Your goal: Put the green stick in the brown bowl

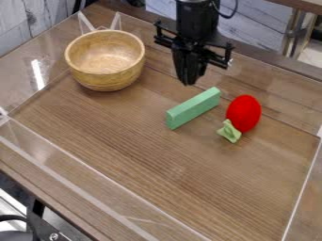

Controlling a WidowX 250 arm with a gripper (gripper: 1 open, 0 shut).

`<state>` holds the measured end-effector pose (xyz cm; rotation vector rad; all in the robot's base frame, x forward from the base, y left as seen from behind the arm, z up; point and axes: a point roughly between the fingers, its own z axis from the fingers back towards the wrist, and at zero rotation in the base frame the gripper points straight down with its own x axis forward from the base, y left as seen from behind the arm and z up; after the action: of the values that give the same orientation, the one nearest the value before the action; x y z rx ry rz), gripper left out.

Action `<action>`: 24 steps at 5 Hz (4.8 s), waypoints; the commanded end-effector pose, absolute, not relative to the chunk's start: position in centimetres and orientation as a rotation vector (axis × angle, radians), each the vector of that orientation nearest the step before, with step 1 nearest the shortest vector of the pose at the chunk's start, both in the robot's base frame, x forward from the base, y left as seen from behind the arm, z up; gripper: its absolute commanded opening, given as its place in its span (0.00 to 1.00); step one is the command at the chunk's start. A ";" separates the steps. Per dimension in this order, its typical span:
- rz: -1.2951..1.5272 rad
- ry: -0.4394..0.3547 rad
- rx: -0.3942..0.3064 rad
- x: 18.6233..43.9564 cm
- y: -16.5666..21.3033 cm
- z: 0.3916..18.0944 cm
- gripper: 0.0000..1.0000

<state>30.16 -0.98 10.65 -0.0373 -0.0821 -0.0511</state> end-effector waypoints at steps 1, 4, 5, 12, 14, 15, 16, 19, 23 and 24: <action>-0.066 -0.092 -0.034 30.5 -1.9 9.6 1.00; -0.155 -0.058 -0.029 31.8 -0.5 7.0 0.00; -0.143 -0.088 -0.023 32.1 -0.2 9.0 0.00; -0.012 -0.077 -0.027 33.2 0.5 4.1 0.00; 0.011 -0.099 -0.023 32.7 1.5 5.1 0.00; 0.027 -0.120 -0.019 33.4 1.2 6.2 0.00; 0.079 -0.138 -0.017 32.7 1.5 6.6 0.00; 0.282 -0.213 0.002 31.8 5.3 11.3 0.00; 0.538 -0.251 0.045 33.0 16.6 12.1 0.00; 0.576 -0.244 0.059 33.0 17.5 10.8 0.00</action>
<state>32.46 16.71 8.45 0.0398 -0.1728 0.5639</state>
